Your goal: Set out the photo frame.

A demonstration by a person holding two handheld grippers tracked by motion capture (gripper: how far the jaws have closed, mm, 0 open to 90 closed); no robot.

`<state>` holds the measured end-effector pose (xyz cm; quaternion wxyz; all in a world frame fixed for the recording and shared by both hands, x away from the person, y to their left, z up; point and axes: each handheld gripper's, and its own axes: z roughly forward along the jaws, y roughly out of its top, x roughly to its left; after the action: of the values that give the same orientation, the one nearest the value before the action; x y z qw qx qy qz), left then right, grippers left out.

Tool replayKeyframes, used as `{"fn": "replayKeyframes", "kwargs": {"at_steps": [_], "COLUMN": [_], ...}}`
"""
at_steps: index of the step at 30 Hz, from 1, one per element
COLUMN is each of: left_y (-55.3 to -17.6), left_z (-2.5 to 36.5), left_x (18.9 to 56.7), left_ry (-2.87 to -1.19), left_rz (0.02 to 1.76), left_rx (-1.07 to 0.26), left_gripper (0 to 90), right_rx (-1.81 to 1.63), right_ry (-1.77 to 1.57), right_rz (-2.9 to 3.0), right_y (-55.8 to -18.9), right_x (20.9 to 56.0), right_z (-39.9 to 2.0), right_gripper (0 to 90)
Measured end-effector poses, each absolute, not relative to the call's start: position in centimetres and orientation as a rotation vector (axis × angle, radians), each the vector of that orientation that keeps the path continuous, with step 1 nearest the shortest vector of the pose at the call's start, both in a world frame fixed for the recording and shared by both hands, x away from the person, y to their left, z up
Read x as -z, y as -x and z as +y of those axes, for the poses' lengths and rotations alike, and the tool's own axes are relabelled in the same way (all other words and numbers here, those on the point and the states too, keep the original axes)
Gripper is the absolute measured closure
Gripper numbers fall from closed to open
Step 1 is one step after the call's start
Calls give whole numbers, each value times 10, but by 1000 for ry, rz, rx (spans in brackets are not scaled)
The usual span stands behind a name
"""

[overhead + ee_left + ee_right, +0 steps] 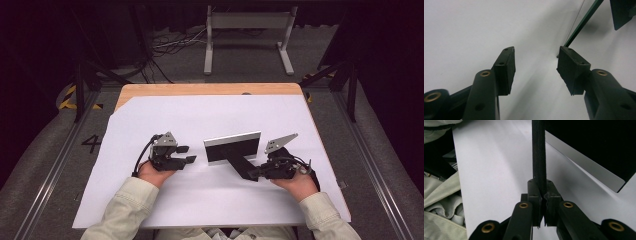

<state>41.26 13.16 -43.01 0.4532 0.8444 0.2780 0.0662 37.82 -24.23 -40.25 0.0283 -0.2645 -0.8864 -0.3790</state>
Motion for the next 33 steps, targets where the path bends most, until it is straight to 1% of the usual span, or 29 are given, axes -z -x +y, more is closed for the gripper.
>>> {"fn": "replayKeyframes", "kwargs": {"at_steps": [7, 15, 33], "left_y": [-412, -410, -410], "left_z": [131, 129, 129], "left_x": [430, 429, 430], "left_ry": [-2085, -2102, -2109], "left_rz": [684, 656, 667], "left_rx": [-177, -238, -222], "left_gripper": [484, 522, 519], "right_rx": [1122, 1092, 1047], "right_ry": [841, 838, 837], "right_rz": [-2753, -2790, -2826], "right_y": [-377, -374, -364], "right_x": [406, 407, 410], "right_z": [-243, -242, -240], "right_gripper": [825, 824, 825]}}
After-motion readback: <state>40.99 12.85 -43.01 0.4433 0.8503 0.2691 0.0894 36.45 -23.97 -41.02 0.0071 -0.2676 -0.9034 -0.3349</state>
